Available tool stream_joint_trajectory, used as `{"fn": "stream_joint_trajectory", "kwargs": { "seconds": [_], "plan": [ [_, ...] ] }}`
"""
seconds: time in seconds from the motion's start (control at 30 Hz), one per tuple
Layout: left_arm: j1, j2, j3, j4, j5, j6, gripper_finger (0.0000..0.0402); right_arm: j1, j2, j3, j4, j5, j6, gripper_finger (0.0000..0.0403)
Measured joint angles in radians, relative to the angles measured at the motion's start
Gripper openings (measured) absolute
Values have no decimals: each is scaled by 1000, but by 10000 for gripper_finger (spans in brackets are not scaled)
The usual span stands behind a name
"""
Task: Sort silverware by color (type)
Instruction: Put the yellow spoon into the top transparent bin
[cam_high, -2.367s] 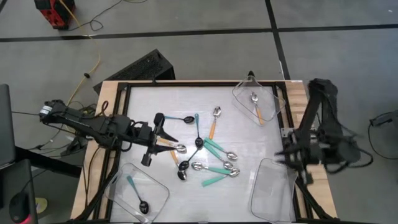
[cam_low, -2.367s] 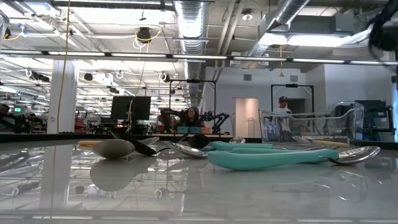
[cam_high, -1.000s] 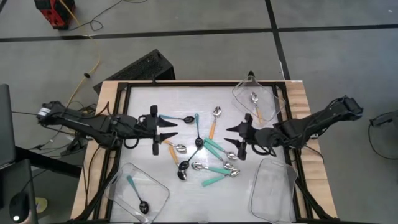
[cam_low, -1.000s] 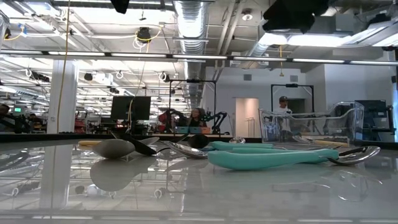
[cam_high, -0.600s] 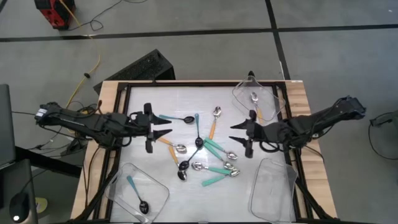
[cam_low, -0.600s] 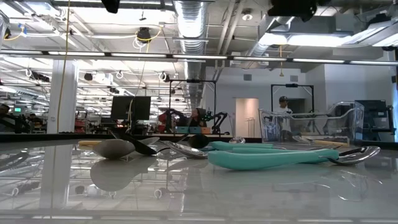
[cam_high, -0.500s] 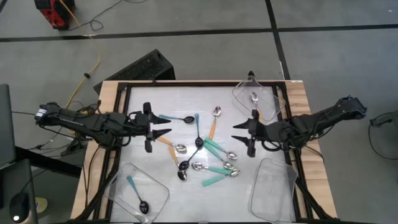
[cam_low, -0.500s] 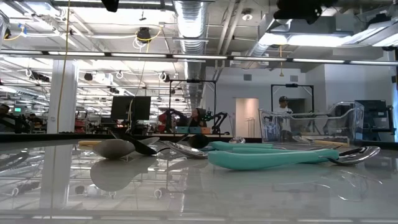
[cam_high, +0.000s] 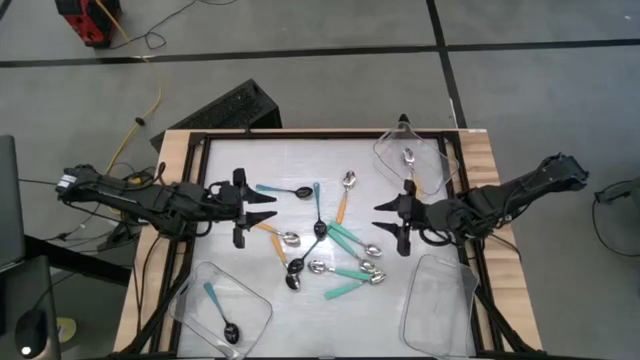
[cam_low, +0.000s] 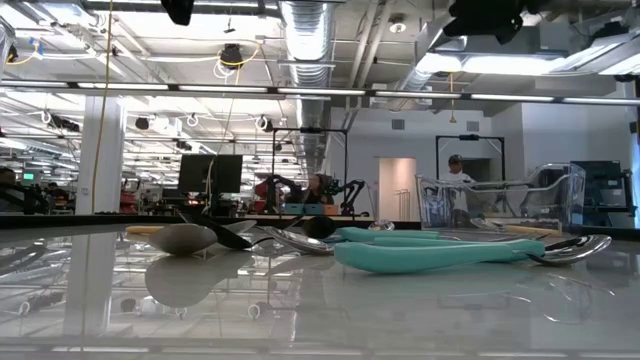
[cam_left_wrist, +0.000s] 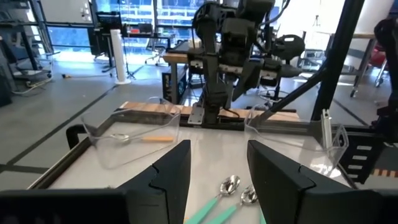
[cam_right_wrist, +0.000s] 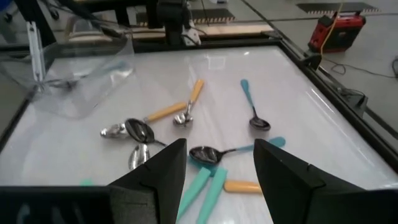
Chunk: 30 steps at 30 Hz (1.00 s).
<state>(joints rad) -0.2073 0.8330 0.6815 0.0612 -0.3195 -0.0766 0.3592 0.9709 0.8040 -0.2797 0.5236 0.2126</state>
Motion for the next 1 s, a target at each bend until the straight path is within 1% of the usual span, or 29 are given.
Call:
{"fn": "stream_joint_trajectory", "kwargs": {
  "seconds": [0.2,0.43,0.67,0.83,1.0],
  "plan": [
    [0,3,0,15,-8,0,144,-19,-1,0,21,0,-7,211],
    [-4,5,0,16,-7,34,144,-54,-1,0,103,0,-98,211],
    [-4,5,0,-28,41,32,144,-66,-1,-4,134,-6,-75,211],
    [-4,5,0,-56,47,31,144,-66,-1,-50,141,-6,-39,211],
    [-4,23,-1,-52,50,47,144,-67,-1,-63,151,-5,-19,211]
  ]
}}
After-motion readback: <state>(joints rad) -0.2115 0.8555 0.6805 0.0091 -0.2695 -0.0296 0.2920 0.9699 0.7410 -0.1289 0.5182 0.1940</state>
